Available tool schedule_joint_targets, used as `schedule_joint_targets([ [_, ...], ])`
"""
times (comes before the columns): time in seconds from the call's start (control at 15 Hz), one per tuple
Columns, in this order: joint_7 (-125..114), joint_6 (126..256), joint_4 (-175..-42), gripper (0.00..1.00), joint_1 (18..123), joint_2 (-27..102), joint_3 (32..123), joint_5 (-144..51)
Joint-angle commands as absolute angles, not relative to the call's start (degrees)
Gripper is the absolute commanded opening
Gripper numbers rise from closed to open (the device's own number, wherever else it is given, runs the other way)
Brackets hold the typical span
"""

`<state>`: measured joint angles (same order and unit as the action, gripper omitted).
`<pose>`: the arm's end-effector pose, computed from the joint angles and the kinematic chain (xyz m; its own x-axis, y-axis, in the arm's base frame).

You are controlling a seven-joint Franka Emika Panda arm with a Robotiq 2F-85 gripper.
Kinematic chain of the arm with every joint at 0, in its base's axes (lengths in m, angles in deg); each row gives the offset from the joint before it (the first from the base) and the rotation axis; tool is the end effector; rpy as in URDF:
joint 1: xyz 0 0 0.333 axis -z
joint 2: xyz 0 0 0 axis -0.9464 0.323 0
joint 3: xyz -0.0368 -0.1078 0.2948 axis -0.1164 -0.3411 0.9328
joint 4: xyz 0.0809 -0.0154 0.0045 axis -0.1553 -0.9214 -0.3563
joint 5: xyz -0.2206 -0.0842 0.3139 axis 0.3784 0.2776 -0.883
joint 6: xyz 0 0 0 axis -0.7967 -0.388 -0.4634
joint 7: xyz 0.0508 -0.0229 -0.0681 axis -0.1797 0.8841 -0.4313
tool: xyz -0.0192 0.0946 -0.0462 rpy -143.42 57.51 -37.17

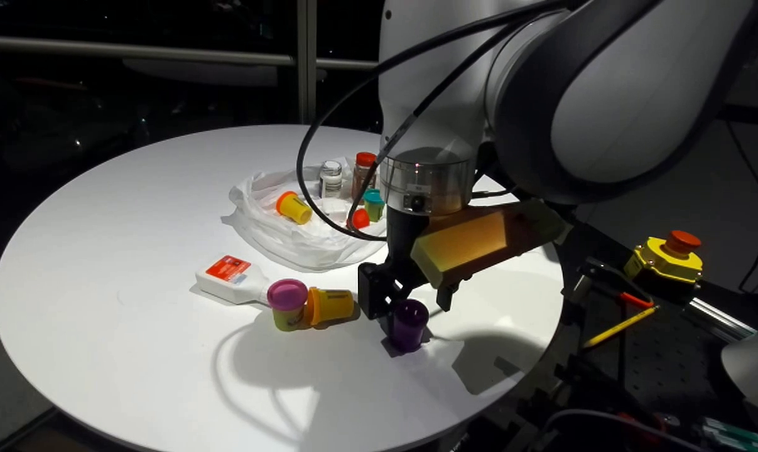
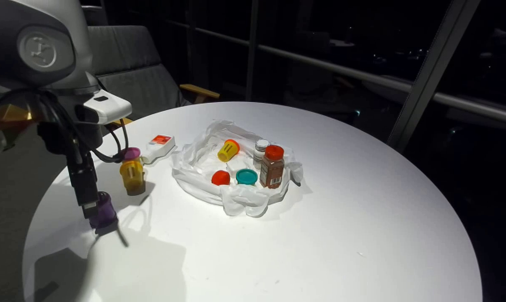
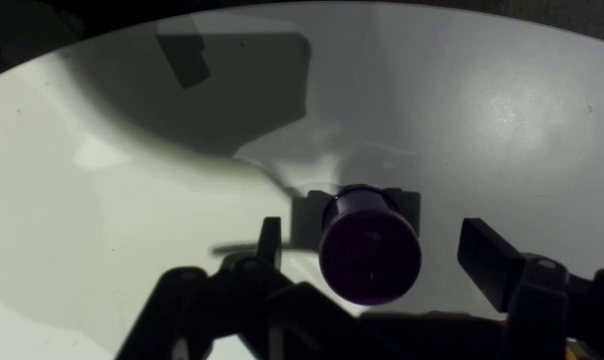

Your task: Put all the objects on the table into the plastic bag.

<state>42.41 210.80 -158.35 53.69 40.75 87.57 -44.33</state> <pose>0.4122 0.1888 0.1460 0.9086 -0.4093 -0.0827 -0.4016 -0.9108 0.0957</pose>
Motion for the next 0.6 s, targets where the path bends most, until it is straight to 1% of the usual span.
schedule_joint_targets([
  [0.0,41.4,214.4,-158.7,0.58,52.6,42.0,86.2,-44.7],
  [0.13,41.7,215.1,-158.7,0.42,51.9,42.4,85.3,-44.5],
  [0.27,42.4,214.1,-159.1,0.28,51.3,41.2,84.4,-44.2],
  [0.33,43.9,212.0,-159.1,0.26,49.7,39.6,82.7,-42.1],
  [0.53,49.9,206.5,-158.4,0.26,45.2,34.2,77.1,-33.9],
])
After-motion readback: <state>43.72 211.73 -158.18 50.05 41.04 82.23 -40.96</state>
